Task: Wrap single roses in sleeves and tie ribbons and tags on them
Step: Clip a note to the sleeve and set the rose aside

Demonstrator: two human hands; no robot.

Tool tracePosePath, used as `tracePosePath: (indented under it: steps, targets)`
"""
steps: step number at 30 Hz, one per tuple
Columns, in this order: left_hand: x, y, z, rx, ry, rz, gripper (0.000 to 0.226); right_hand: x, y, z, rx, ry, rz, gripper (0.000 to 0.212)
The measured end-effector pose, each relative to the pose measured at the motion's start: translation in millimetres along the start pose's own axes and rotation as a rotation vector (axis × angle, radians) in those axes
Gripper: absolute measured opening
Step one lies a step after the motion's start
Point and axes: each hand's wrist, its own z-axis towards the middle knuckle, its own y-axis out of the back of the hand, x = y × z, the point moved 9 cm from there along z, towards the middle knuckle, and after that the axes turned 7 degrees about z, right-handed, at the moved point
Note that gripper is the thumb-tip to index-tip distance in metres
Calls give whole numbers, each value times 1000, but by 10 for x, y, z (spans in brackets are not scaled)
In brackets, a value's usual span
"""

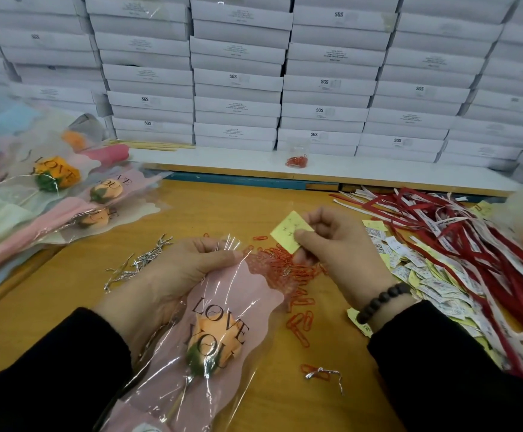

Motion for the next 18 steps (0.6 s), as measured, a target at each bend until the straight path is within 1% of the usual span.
tracePosePath:
  steps: [5,8,11,14,18]
  targets:
    - [-15,-22,-16,4,-1,-48,45,78,-260,2,40,4,144,20]
    - [-23,-31,-31,5,-7,-55,47,42,-377,-22,78,-42,159,20]
    - [-38,-45,-37,24,-25,-49,36,-18,-460,-51,95,-90,148,18]
    - [-47,-66,-46,42,-43,-44,33,-58,-462,-40,72,-90,110,6]
    - [-87,-100,-68,56,-71,-22,24,-86,-467,-28,43,-93,116,8]
